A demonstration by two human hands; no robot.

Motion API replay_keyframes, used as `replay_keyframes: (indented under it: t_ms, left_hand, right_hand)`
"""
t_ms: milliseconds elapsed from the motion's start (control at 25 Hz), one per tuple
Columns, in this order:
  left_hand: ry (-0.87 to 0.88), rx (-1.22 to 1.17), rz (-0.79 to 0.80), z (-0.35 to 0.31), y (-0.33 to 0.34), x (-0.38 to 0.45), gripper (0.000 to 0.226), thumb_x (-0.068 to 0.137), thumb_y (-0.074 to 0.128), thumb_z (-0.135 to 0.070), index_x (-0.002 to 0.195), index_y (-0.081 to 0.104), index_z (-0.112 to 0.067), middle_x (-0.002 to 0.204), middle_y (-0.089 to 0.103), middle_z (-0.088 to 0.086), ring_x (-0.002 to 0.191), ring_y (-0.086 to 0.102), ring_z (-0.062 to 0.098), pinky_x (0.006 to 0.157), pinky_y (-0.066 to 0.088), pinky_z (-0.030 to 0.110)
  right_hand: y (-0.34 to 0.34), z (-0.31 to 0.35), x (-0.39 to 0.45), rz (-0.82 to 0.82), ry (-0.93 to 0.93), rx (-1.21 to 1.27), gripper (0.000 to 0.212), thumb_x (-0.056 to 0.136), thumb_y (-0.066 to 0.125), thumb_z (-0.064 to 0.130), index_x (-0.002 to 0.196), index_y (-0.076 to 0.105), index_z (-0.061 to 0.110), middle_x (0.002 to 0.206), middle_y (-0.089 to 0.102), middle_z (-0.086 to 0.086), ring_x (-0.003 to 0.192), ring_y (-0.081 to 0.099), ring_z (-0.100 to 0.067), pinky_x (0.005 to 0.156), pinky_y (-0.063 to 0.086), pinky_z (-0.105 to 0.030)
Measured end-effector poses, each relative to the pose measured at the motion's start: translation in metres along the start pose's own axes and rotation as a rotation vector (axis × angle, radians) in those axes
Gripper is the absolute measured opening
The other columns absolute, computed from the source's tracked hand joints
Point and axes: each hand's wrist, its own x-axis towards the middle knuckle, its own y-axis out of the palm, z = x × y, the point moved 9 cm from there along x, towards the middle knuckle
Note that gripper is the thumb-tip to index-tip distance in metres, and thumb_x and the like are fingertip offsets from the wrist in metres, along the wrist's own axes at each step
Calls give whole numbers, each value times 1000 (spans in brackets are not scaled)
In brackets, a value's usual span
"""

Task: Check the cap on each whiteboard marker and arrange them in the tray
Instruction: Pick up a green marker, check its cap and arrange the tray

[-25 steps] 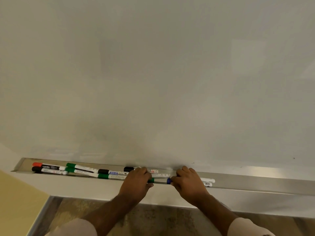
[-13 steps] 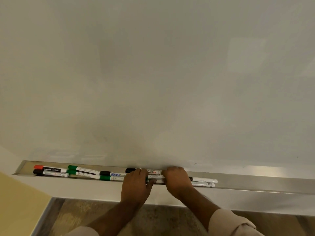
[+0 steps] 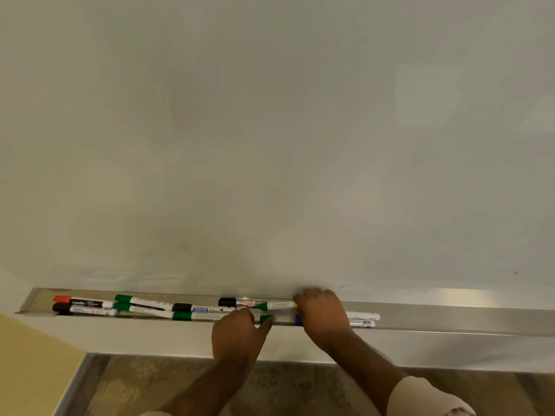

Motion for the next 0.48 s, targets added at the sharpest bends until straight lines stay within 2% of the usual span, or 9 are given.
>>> replay_keyframes:
  t_ms: [160, 240, 360, 480]
  left_hand:
    - [-14, -24, 28, -3, 0, 1, 46, 79, 50, -65, 79, 68, -23, 70, 66, -6, 62, 58, 9, 55, 43, 25]
    - [-35, -64, 49, -2, -1, 1, 39, 79, 53, -61, 77, 68, -24, 67, 66, -6, 61, 58, 9, 53, 42, 24]
    - [-105, -241, 30, 5, -13, -1, 33, 75, 56, -57, 68, 62, -26, 60, 61, -9, 56, 55, 6, 47, 37, 21]
    - [-142, -475, 30, 13, -30, 0, 30, 81, 54, -46, 64, 58, -22, 60, 62, -5, 58, 56, 10, 48, 36, 24]
  right_hand:
    - [-13, -10, -10, -20, 18, 15, 16, 87, 59, 24, 103, 61, 22, 94, 65, -2, 85, 56, -20, 81, 44, -33]
    - [-26, -12, -17, -57, 19, 30, 12, 85, 61, 22, 97, 62, 21, 87, 65, -2, 78, 56, -19, 75, 43, -31]
    - [-48, -15, -30, -176, 47, 70, 6, 80, 67, 17, 84, 65, 21, 71, 64, 0, 63, 51, -16, 61, 37, -27]
    - [-67, -15, -39, -292, 68, 158, 8, 85, 62, 19, 92, 67, 20, 77, 61, 1, 69, 49, -15, 62, 37, -27]
